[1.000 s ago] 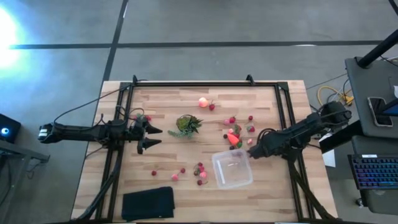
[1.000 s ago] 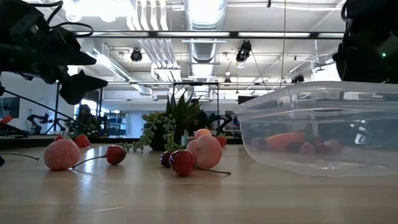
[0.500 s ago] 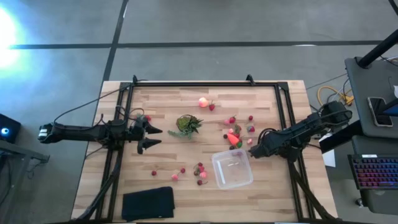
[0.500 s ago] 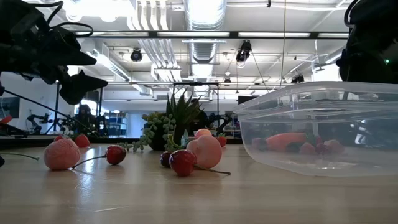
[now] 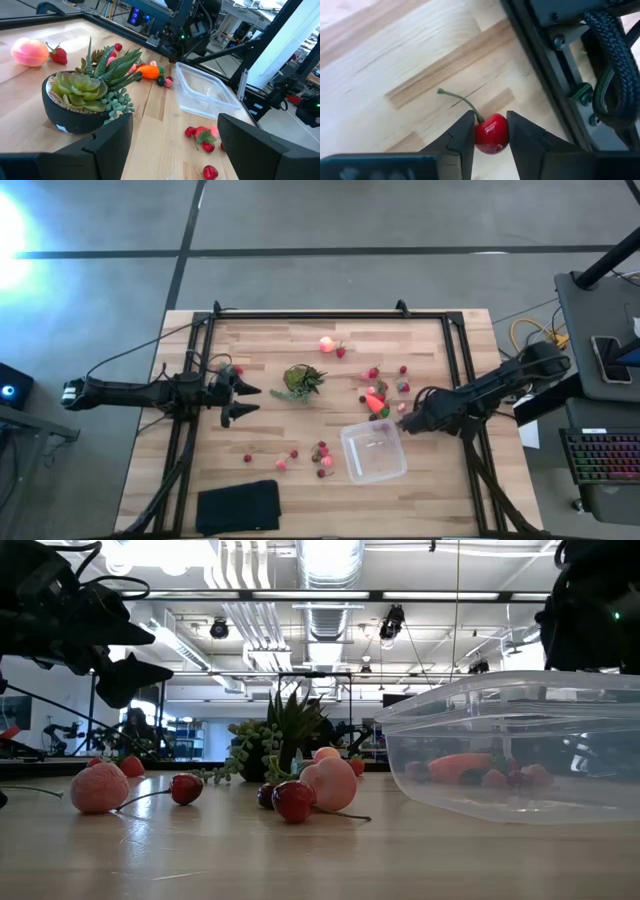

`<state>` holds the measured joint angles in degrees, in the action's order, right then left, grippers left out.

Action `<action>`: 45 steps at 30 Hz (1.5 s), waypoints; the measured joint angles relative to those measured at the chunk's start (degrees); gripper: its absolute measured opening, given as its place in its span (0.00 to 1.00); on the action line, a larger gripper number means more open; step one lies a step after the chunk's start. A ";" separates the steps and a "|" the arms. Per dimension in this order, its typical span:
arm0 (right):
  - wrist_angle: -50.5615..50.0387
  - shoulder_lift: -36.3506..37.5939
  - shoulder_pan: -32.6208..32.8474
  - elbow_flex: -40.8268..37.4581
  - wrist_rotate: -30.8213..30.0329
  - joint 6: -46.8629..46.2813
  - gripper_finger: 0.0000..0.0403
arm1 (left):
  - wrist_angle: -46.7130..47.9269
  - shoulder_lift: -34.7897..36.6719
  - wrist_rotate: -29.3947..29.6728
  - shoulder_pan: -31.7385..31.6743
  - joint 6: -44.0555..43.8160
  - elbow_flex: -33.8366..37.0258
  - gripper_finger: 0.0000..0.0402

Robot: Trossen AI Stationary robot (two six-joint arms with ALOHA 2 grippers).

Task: Pick and placing Produce into tupperware
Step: Put the cherry into the bin

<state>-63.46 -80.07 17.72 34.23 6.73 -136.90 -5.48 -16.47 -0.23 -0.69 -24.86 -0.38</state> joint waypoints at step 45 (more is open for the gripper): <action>14.02 -10.94 6.81 30.66 6.78 73.96 0.26 | -0.02 0.00 0.00 0.01 0.02 0.00 0.69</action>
<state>-49.44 -91.01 24.52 64.89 13.51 -62.94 -5.50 -16.47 -0.23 -0.68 -24.84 -0.38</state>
